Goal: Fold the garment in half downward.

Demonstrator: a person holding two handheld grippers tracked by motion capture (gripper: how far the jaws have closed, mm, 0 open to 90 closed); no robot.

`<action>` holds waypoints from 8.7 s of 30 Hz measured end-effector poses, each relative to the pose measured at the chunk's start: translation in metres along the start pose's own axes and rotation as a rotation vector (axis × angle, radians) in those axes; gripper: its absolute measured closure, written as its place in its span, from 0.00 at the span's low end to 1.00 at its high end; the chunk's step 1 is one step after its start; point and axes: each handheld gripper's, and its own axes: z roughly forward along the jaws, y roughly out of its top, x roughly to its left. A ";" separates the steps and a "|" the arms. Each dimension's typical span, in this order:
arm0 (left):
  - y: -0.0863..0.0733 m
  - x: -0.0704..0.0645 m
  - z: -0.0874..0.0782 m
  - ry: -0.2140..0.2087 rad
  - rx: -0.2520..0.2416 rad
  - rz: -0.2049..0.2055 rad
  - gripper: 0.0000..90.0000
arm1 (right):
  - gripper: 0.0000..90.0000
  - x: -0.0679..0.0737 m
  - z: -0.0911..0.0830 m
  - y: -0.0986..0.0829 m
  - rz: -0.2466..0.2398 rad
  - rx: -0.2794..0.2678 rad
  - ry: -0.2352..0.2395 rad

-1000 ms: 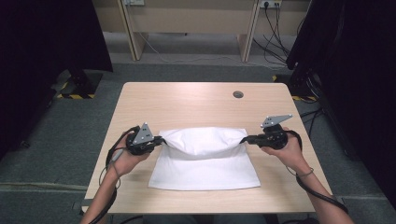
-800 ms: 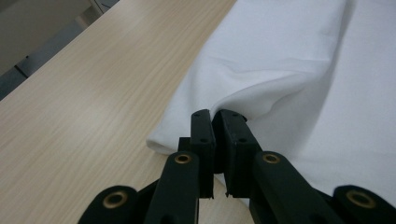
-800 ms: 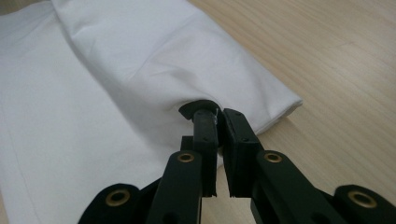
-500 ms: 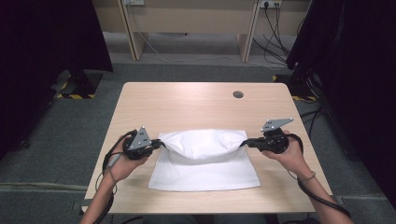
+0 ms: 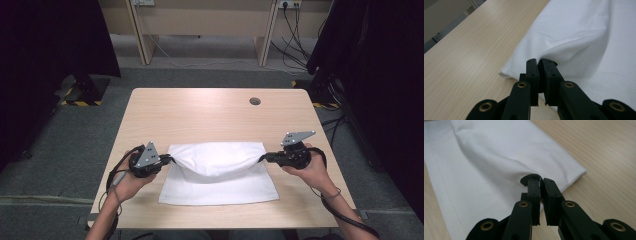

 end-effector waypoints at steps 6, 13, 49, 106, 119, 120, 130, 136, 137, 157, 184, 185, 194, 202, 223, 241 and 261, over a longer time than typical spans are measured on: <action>-0.002 -0.006 -0.003 -0.005 0.010 0.012 0.92 | 0.94 0.002 -0.001 -0.004 0.000 0.005 0.002; -0.003 -0.012 -0.008 -0.003 0.009 0.025 0.92 | 0.94 0.006 -0.002 -0.008 -0.006 0.005 0.009; -0.002 -0.040 -0.035 -0.009 0.013 0.095 0.92 | 0.94 0.027 -0.017 -0.018 -0.054 0.015 0.024; -0.034 -0.079 -0.022 -0.165 0.162 0.131 0.90 | 0.94 0.052 -0.005 -0.054 -0.144 0.152 0.072; -0.034 -0.080 -0.012 -0.177 0.207 0.148 0.89 | 0.94 0.055 0.000 -0.058 -0.142 0.158 0.056; -0.034 -0.080 -0.011 -0.178 0.208 0.148 0.89 | 0.94 0.055 0.000 -0.058 -0.141 0.157 0.055; -0.029 -0.068 0.002 -0.159 0.215 0.146 0.88 | 0.94 0.052 0.002 -0.057 -0.121 0.151 0.026; -0.026 -0.054 0.014 -0.137 0.211 0.129 0.88 | 0.93 0.043 0.006 -0.053 -0.102 0.147 -0.009; -0.026 -0.051 0.017 -0.135 0.211 0.124 0.88 | 0.93 0.042 0.007 -0.052 -0.100 0.148 -0.014; -0.016 -0.018 0.045 -0.094 0.228 0.101 0.88 | 0.93 0.018 0.021 -0.037 -0.059 0.137 -0.079; -0.014 -0.006 0.048 -0.056 0.217 0.065 0.80 | 0.86 0.000 0.032 -0.026 -0.034 0.122 -0.117; -0.014 -0.006 0.048 -0.056 0.217 0.065 0.71 | 0.86 0.000 0.032 -0.026 -0.034 0.122 -0.117; -0.002 0.002 0.019 -0.046 0.119 0.039 0.64 | 0.79 0.007 0.006 -0.027 -0.057 0.089 -0.095; 0.022 0.002 0.047 -0.042 0.099 0.058 0.62 | 0.79 0.006 0.008 -0.002 -0.046 0.042 -0.110; 0.030 -0.023 0.079 -0.090 0.111 0.096 0.60 | 0.76 0.028 0.040 0.005 -0.130 0.139 -0.119; 0.051 -0.050 0.120 -0.137 0.085 0.132 0.59 | 0.74 0.049 0.074 0.016 -0.133 0.136 -0.072; 0.055 -0.066 0.123 -0.170 0.076 0.150 0.61 | 0.72 0.065 0.087 0.027 -0.155 0.123 -0.046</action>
